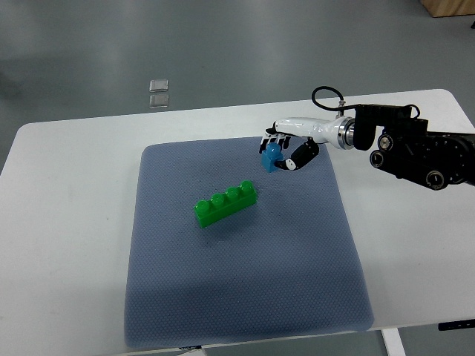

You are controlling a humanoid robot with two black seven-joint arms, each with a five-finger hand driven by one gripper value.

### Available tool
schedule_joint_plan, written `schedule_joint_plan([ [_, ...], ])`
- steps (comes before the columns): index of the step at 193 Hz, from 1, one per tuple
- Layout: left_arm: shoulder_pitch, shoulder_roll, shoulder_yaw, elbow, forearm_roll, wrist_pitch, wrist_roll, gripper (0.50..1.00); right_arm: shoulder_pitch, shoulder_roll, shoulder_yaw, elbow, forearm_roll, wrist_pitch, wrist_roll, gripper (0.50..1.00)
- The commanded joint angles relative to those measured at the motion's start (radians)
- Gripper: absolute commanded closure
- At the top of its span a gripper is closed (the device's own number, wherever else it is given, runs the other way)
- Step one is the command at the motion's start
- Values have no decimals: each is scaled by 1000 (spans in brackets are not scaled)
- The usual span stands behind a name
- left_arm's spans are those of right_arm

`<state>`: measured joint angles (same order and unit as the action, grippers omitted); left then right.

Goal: Stack blue block on green block with right hand
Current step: 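Lift the blue block and carry it over the green brick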

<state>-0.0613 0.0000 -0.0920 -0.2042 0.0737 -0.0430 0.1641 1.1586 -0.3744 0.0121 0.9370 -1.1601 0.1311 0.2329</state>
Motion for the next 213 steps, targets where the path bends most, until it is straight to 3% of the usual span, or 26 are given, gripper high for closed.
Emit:
schedule_joint_plan([
  [1, 0, 0, 0, -1, 0, 0, 0, 500, 46, -32, -1, 72, 37, 36, -7, 897],
  [45, 0, 0, 0, 0, 0, 0, 0, 500, 79, -61, -6, 209, 224, 67, -73, 901],
  [70, 0, 0, 0, -1, 0, 0, 0, 500, 78, -50, -21, 209, 229, 50, -76, 906],
  [71, 0, 0, 0, -1, 0, 0, 0, 500, 72, -40, -24, 209, 229, 20, -79, 910],
  [81, 0, 0, 0, -1, 0, 0, 0, 500, 69, -21, -27, 209, 229, -13, -84, 908],
  [113, 0, 0, 0, -1, 0, 0, 0, 500, 61, 22, -72, 195, 218, -77, -89, 908],
  [213, -2, 0, 3, -1, 0, 0, 0, 500, 47, 45, -93, 197, 177, -148, -86, 906],
])
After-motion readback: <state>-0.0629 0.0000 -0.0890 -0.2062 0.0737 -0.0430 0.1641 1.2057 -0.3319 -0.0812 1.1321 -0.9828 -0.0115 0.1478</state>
